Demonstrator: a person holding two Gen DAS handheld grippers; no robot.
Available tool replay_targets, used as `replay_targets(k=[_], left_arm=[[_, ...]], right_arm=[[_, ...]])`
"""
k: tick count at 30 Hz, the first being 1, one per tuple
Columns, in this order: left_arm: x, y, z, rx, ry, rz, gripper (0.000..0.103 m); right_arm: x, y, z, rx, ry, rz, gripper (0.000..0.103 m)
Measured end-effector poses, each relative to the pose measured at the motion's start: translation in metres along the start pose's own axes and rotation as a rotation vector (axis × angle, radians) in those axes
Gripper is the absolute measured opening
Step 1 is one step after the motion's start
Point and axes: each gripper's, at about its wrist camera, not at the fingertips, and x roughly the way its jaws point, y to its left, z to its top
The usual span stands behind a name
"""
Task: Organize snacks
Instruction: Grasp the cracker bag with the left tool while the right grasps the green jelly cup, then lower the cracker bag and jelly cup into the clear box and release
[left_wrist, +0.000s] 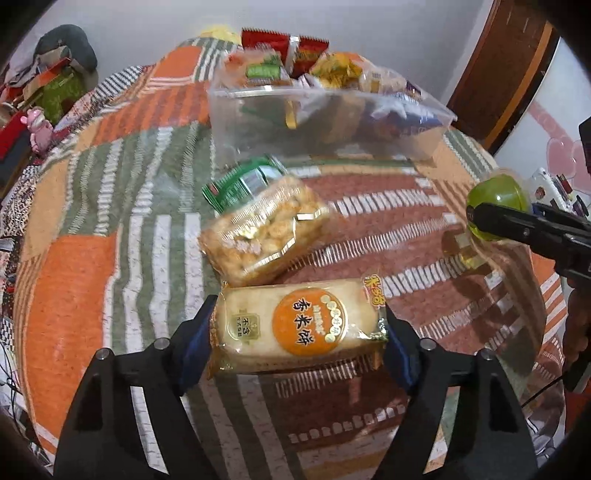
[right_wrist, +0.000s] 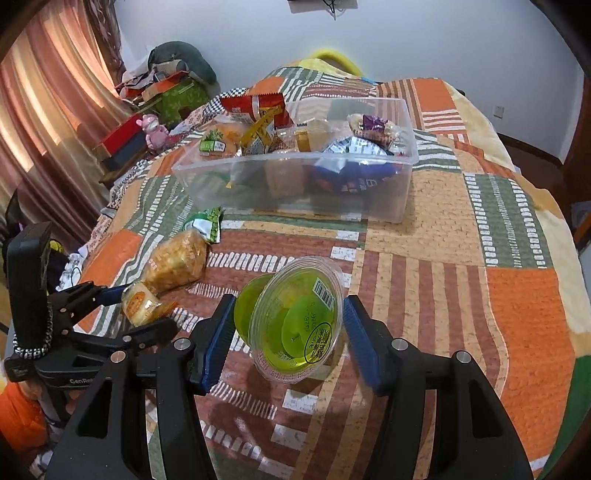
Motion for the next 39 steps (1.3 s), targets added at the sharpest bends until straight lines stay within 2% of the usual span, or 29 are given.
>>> replay_targets(k=[5, 10, 21, 30, 39], left_arm=[[-0.026, 0.0, 0.013, 0.015, -0.078, 0.017, 0.078], [-0.045, -0.004, 0.041, 0.035, -0.152, 0.027, 0.078], [-0.037, -0.014, 0.122, 0.059, -0.257, 0.029, 0.078], [-0.001, -0.016, 0.176, 0.058, -0.248, 0.007, 0.078], [0.042, -0.014, 0.208, 0.046, -0.202, 0.014, 0.079]], right_arm=[[-0.008, -0.002, 0.006, -0.003, -0.03, -0.013, 0.055], [-0.016, -0.007, 0.021, 0.001, -0.07, -0.018, 0.055], [-0.021, -0.016, 0.072, -0.009, -0.168, -0.047, 0.055], [0.005, -0.027, 0.116, -0.008, -0.193, -0.079, 0.055], [0.044, -0.04, 0.141, 0.008, -0.145, -0.099, 0.055]])
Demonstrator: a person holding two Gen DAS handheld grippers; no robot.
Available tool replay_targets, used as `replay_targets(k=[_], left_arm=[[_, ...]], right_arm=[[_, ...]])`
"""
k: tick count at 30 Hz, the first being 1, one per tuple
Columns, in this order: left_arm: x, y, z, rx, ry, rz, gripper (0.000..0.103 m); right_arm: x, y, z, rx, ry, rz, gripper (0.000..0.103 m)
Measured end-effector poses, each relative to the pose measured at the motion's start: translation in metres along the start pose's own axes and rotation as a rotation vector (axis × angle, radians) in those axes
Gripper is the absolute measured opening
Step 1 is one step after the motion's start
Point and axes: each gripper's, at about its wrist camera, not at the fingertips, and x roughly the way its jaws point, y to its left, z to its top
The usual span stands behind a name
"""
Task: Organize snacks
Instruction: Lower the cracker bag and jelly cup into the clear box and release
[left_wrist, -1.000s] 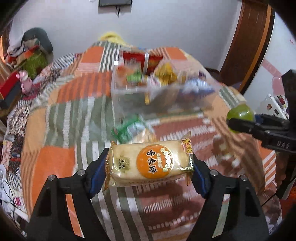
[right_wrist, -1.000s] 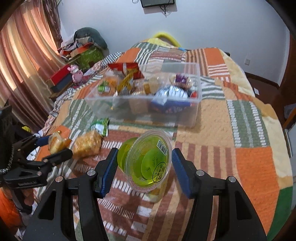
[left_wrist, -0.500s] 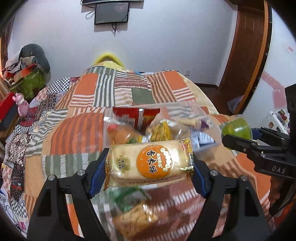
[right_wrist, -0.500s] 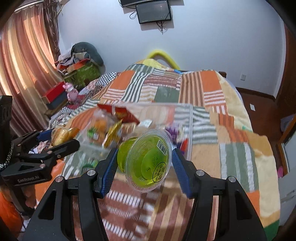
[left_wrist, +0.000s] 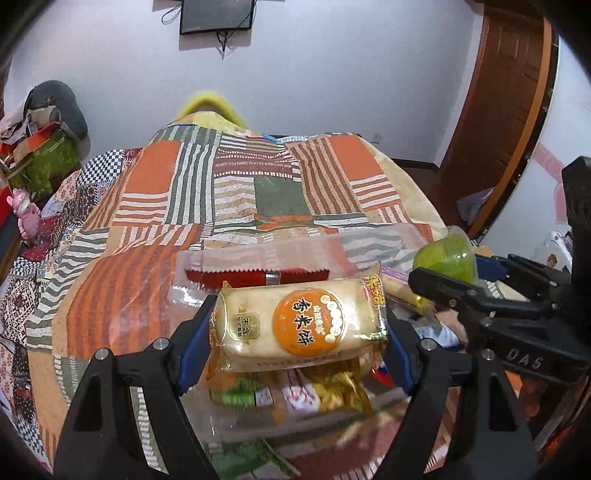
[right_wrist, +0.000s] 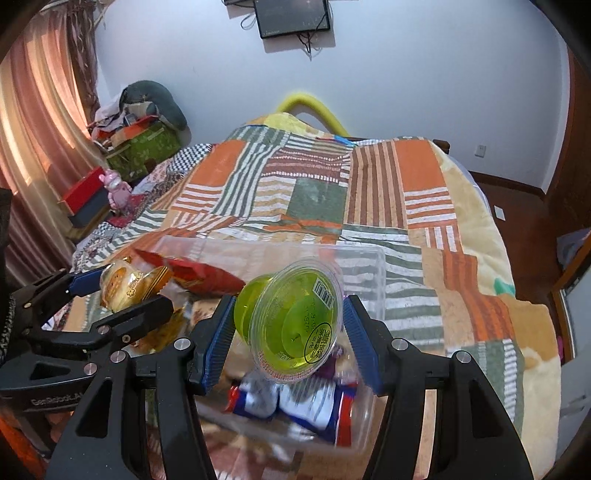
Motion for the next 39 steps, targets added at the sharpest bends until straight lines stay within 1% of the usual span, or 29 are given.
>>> replay_targets(k=[2, 5, 10, 12, 17, 24, 28, 33, 39], left_arm=[[0.006, 0.003, 0.002, -0.011, 0.006, 0.0, 0.08], [0.011, 0.005, 0.004, -0.016, 0.008, -0.005, 0.085], [0.014, 0.008, 0.002, -0.033, 0.021, -0.007, 0.095], [0.011, 0.009, 0.001, -0.044, 0.019, -0.006, 0.095], [-0.005, 0.005, 0.001, -0.038, 0.003, -0.015, 0.095], [-0.047, 0.001, -0.005, -0.002, -0.05, -0.001, 0.095], [-0.069, 0.008, -0.015, -0.006, -0.059, 0.007, 0.096], [-0.09, 0.019, -0.035, 0.017, -0.062, 0.045, 0.097], [-0.099, 0.042, -0.072, 0.019, -0.018, 0.087, 0.097]], right_arm=[[0.006, -0.001, 0.001, -0.002, 0.013, -0.003, 0.055], [0.013, -0.001, 0.0, -0.01, 0.03, -0.003, 0.055], [0.006, 0.0, 0.0, -0.037, 0.021, -0.009, 0.055], [0.003, -0.001, 0.001, -0.031, 0.019, 0.001, 0.056], [-0.011, -0.002, -0.001, -0.033, 0.003, 0.008, 0.057], [-0.039, 0.008, -0.017, -0.046, -0.01, 0.046, 0.057], [-0.049, 0.018, -0.03, -0.06, -0.005, 0.076, 0.059], [-0.053, 0.037, -0.048, -0.082, 0.02, 0.124, 0.062], [-0.037, 0.063, -0.065, -0.09, 0.085, 0.191, 0.064]])
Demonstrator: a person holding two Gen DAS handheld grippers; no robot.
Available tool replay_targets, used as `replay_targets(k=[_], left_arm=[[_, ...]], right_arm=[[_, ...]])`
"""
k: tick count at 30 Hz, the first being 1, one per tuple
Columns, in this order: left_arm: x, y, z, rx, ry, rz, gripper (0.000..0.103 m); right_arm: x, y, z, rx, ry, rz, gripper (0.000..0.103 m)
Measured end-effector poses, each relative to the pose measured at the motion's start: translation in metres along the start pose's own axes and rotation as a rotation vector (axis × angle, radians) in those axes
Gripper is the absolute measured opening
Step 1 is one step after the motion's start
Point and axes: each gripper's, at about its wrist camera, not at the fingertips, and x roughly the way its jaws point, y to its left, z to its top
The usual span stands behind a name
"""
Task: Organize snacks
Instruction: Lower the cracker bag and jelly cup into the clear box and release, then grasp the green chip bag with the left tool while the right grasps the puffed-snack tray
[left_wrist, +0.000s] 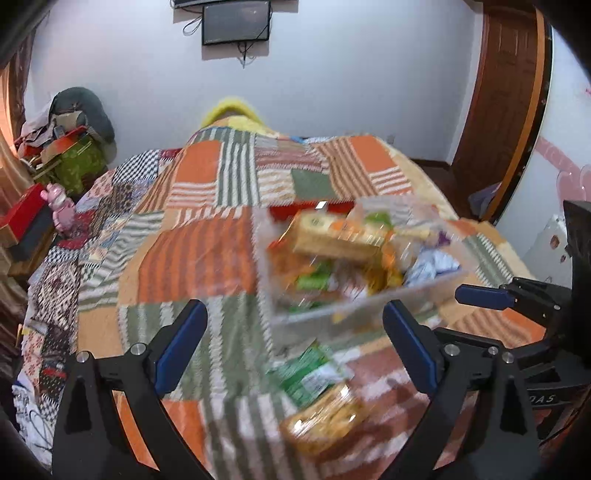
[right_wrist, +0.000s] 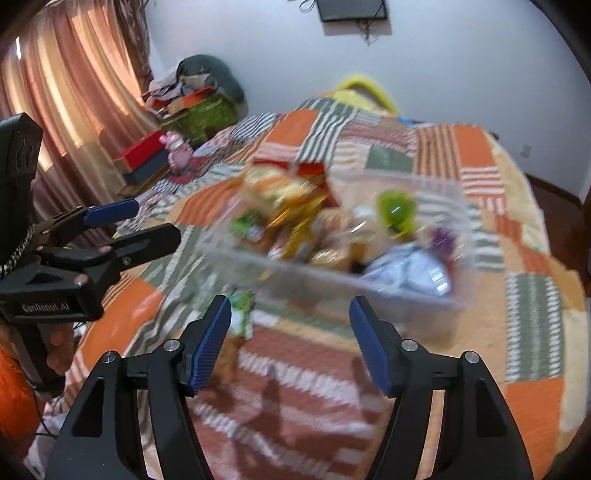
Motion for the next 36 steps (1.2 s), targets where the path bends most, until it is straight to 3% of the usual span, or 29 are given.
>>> replay_targets(k=[7, 10, 19, 25, 27, 36], left_arm=[[0.007, 0.032, -0.042, -0.019, 0.065, 0.043, 0.097], [0.008, 0.043, -0.058, -0.016, 0.082, 0.051, 0.097], [0.011, 0.081, -0.094, -0.074, 0.122, 0.085, 0.096], [0.014, 0.085, -0.101, -0.075, 0.137, 0.071, 0.096], [0.015, 0.082, -0.101, -0.069, 0.138, 0.065, 0.096], [0.029, 0.051, -0.091, -0.01, 0.148, 0.007, 0.096]], right_arm=[[0.042, 0.034, -0.016, -0.015, 0.108, 0.056, 0.068], [0.057, 0.049, -0.017, -0.021, 0.142, 0.066, 0.075], [0.098, 0.076, -0.022, -0.063, 0.241, 0.035, 0.079], [0.102, 0.088, -0.025, -0.133, 0.232, -0.019, 0.079], [0.1, 0.086, -0.025, -0.14, 0.227, -0.01, 0.073], [0.071, 0.055, -0.029, -0.087, 0.187, -0.021, 0.071]])
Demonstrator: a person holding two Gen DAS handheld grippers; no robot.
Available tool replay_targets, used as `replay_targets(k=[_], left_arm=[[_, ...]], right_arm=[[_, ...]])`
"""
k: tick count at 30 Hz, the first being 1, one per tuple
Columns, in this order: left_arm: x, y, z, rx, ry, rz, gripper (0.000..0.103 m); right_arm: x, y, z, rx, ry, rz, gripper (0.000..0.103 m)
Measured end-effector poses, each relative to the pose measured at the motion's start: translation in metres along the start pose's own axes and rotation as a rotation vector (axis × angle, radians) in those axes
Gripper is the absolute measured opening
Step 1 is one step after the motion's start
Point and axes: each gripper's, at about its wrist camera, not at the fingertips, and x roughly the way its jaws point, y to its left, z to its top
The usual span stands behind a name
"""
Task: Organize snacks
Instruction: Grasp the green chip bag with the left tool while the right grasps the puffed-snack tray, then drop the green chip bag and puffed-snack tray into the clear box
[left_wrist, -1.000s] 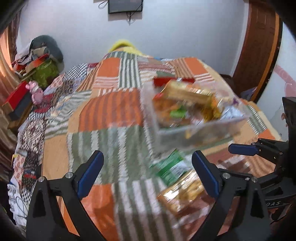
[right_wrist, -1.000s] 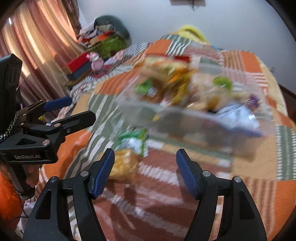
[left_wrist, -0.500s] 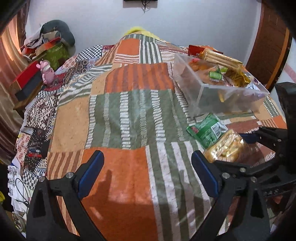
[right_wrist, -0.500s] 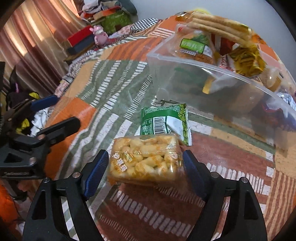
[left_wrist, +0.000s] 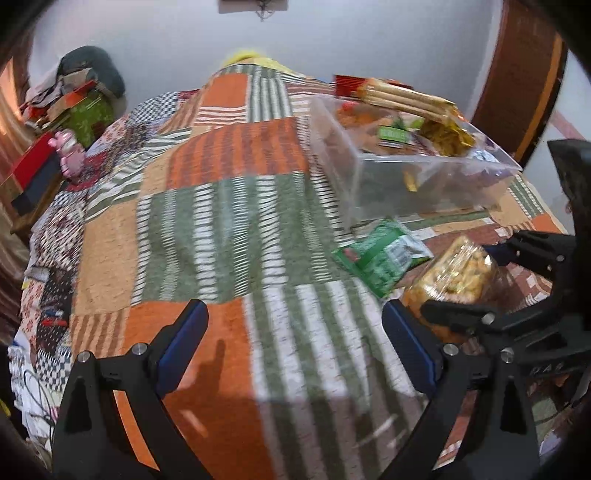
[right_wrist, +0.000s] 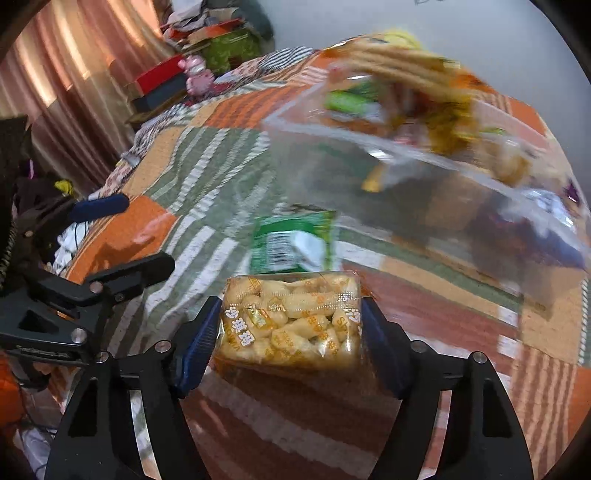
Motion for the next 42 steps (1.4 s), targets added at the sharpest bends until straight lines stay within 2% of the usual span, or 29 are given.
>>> replay_targets(k=[9, 15, 18, 20, 21, 22, 27, 33, 42], left_arm=[[0.042, -0.051, 0.028, 0.112, 0.04, -0.075, 0.096], [0.073, -0.06, 0.039, 0.126, 0.08, -0.104, 0.095], [0.074, -0.056, 0.039, 0.09, 0.087, -0.175, 0.08], [0.074, -0.055, 0.04, 0.068, 0.098, -0.209, 0.062], [0.073, -0.055, 0.039, 0.064, 0.103, -0.223, 0.057], [0.071, -0.055, 0.039, 0.066, 0.104, -0.226, 0.046], [0.057, -0.065, 0.033, 0.092, 0.102, -0.165, 0.041], [0.021, -0.082, 0.037, 0.093, 0.032, -0.138, 0.041], [-0.035, -0.103, 0.079, 0.073, -0.138, -0.119, 0.041]], right_arm=[[-0.039, -0.057, -0.018, 0.137, -0.072, -0.051, 0.071], [-0.05, -0.076, -0.021, 0.203, -0.107, -0.05, 0.071], [-0.054, -0.079, -0.024, 0.209, -0.117, -0.051, 0.071], [-0.056, -0.082, -0.025, 0.216, -0.122, -0.047, 0.071], [-0.056, -0.082, -0.025, 0.221, -0.126, -0.044, 0.071], [-0.057, -0.083, -0.025, 0.225, -0.13, -0.041, 0.071], [-0.065, -0.083, -0.026, 0.227, -0.149, -0.037, 0.071], [-0.08, -0.091, -0.023, 0.224, -0.19, -0.05, 0.071], [-0.113, -0.107, -0.008, 0.23, -0.286, -0.076, 0.071]])
